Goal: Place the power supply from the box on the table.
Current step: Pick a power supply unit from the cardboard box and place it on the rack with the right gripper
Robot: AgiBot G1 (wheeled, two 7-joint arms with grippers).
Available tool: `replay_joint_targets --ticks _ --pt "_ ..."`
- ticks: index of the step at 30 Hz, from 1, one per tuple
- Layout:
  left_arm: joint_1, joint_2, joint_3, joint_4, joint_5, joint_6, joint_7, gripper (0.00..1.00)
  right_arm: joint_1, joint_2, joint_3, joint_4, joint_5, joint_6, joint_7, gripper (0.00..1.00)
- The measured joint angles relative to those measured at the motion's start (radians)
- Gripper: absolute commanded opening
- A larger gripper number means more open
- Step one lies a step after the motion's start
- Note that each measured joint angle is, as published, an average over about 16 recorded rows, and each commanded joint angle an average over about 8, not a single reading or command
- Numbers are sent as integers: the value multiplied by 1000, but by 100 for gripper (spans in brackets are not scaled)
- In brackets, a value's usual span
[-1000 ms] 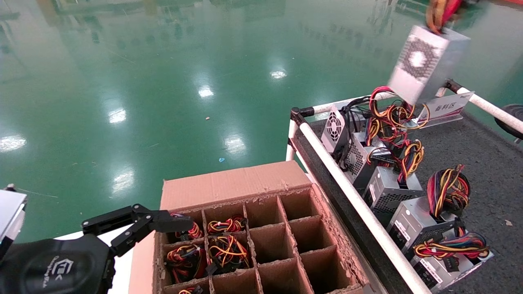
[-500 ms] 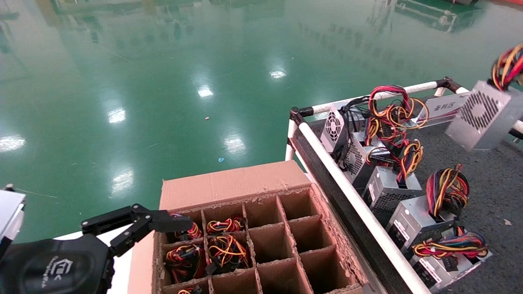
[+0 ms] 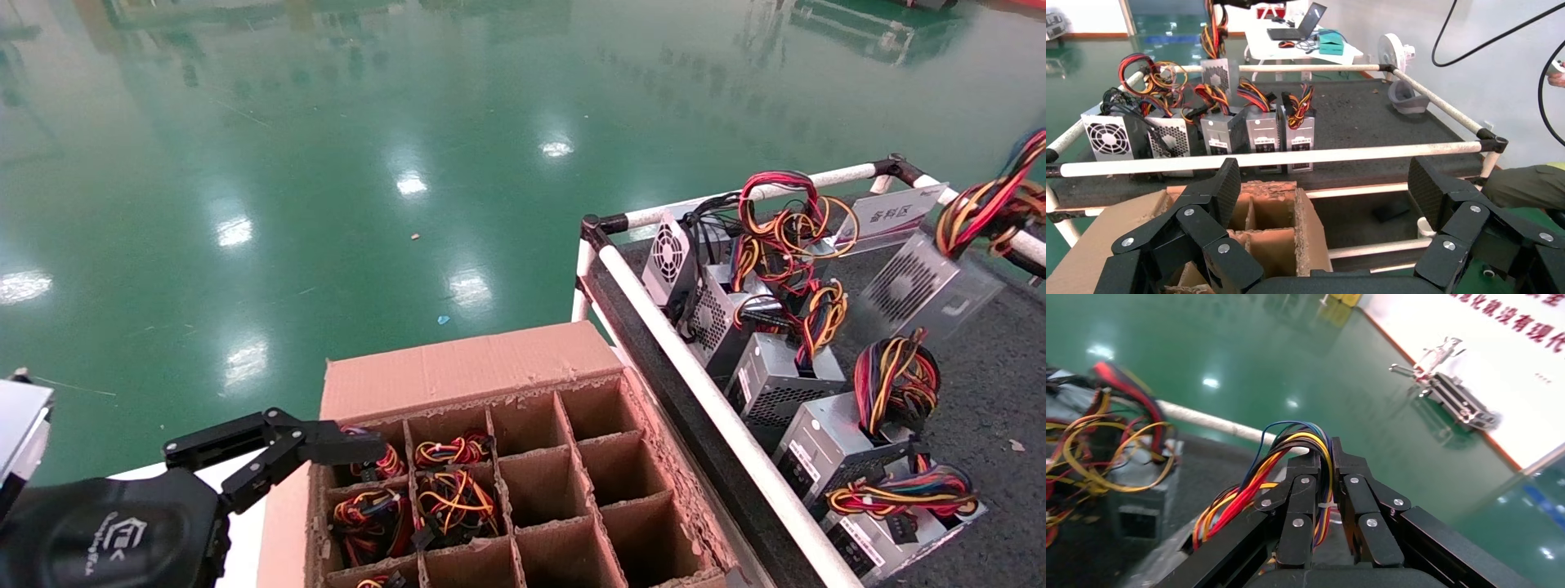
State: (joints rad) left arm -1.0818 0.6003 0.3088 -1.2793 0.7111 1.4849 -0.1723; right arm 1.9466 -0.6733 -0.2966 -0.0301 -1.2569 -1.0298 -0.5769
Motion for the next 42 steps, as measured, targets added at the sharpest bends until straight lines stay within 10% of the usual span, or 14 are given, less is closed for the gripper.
replay_joint_targets --ticks 17,42 --pt "0 0 1 0 0 0 0 100 -66 -15 1 -2 -6 -289 76 0" --pt "0 -1 2 0 -1 -1 1 100 -123 -146 18 39 16 -186 -52 0"
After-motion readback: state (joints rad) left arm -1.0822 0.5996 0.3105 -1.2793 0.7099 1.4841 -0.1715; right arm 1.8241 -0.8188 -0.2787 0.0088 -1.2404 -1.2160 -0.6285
